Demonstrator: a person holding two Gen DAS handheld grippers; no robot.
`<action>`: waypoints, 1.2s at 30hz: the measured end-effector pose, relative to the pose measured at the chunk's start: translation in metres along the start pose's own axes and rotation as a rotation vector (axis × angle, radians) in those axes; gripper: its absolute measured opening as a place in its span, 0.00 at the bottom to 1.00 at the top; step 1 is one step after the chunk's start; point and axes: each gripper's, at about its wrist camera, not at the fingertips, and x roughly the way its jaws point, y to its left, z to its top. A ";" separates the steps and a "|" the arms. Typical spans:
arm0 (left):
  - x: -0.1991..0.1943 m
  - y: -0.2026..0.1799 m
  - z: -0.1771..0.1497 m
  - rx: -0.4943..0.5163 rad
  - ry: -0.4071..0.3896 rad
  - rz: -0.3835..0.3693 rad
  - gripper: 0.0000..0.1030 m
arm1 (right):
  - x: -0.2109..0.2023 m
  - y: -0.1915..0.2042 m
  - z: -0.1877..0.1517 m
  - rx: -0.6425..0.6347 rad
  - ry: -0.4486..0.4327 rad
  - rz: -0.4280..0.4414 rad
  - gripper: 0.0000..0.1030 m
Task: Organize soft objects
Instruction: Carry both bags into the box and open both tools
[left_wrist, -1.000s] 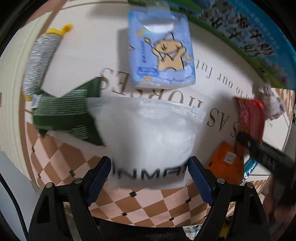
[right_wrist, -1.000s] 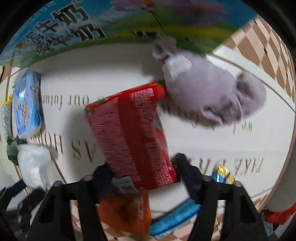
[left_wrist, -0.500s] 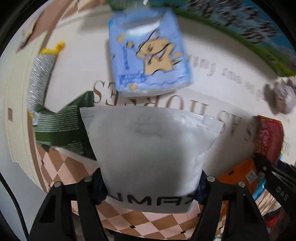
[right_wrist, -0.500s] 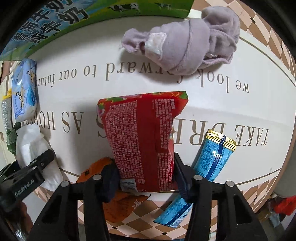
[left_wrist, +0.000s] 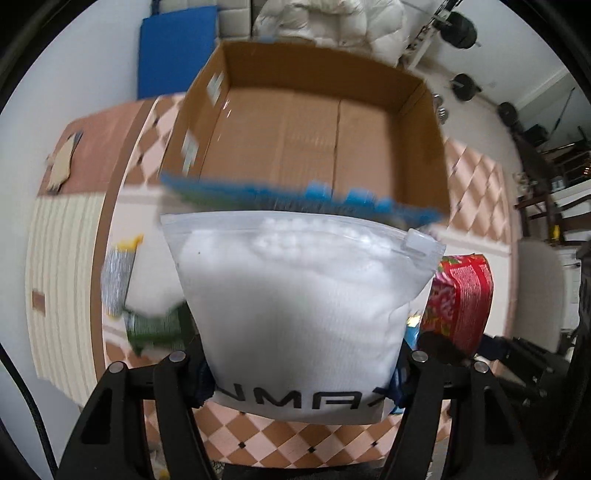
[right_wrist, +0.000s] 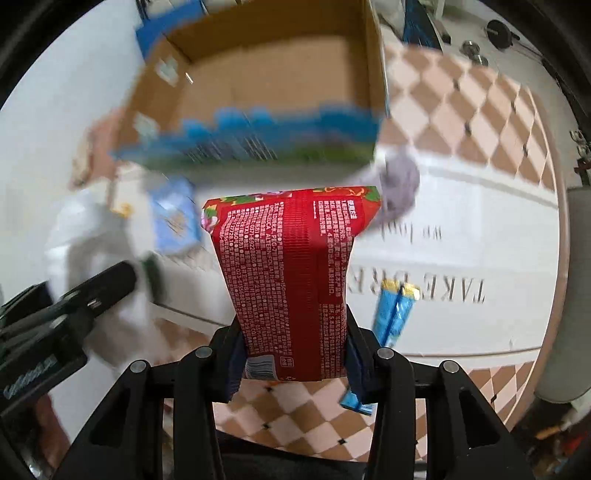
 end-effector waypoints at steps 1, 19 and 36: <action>0.016 0.014 0.032 0.003 0.003 -0.007 0.65 | -0.007 0.004 0.008 0.003 -0.016 0.017 0.46; 0.165 0.046 0.280 0.055 0.250 -0.075 0.66 | 0.113 0.046 0.268 0.113 0.028 -0.007 0.46; 0.184 0.027 0.277 0.134 0.282 -0.095 0.98 | 0.150 0.064 0.304 0.093 0.090 -0.105 0.59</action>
